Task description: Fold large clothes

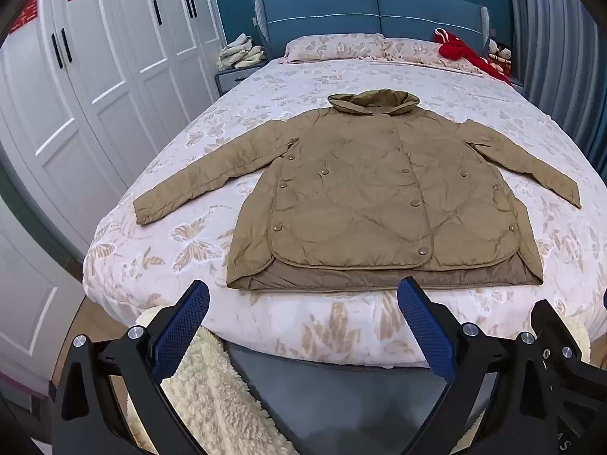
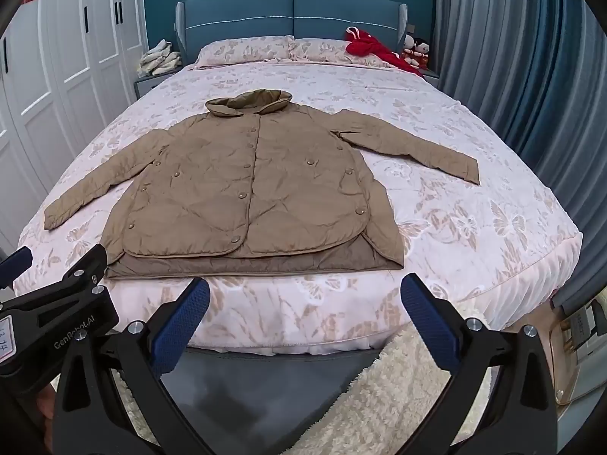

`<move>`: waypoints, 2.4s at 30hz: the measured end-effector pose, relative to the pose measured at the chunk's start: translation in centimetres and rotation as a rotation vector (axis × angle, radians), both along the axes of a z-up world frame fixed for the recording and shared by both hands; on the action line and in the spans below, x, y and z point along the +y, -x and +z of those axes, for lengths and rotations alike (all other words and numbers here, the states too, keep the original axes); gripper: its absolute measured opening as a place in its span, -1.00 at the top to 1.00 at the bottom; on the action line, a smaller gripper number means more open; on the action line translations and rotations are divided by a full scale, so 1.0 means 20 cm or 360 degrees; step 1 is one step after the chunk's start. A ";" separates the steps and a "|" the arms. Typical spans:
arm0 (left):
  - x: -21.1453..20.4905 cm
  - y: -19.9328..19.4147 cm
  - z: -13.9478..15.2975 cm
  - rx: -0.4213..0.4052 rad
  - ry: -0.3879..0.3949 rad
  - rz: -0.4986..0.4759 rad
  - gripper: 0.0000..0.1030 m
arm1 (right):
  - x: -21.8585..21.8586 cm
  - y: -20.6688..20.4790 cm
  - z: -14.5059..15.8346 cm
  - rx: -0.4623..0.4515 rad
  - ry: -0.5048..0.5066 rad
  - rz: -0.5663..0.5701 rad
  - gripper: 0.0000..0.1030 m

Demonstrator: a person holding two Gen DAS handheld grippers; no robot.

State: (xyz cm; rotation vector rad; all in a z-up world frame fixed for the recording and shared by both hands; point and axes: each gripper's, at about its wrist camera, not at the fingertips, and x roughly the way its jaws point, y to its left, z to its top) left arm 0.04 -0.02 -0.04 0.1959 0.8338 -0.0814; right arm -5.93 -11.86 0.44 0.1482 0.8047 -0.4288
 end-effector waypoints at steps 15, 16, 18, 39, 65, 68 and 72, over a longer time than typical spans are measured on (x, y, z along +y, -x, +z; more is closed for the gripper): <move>0.00 0.00 0.00 -0.0016 0.0008 0.0002 -0.88 | 0.00 0.00 0.00 -0.0010 -0.0008 0.0003 -0.91; 0.00 0.00 0.00 -0.0016 0.0008 0.0004 -0.88 | 0.00 0.00 0.00 -0.0010 -0.0010 0.0003 -0.91; 0.00 0.00 0.00 -0.0013 0.0008 0.0005 -0.88 | 0.01 0.00 0.01 -0.0010 -0.0007 0.0001 -0.91; 0.00 0.00 0.00 -0.0013 0.0017 -0.0003 -0.88 | 0.01 0.00 0.01 -0.0016 -0.0001 -0.0001 -0.91; 0.04 0.02 0.06 -0.0023 0.0021 0.0000 -0.88 | 0.01 0.00 0.01 -0.0023 -0.0002 -0.0001 -0.91; 0.03 0.01 0.04 -0.0021 0.0025 0.0001 -0.88 | 0.01 0.00 0.01 -0.0023 -0.0006 -0.0001 -0.91; 0.03 0.01 0.04 -0.0021 0.0028 0.0001 -0.88 | 0.01 0.00 0.01 -0.0025 -0.0005 -0.0001 -0.91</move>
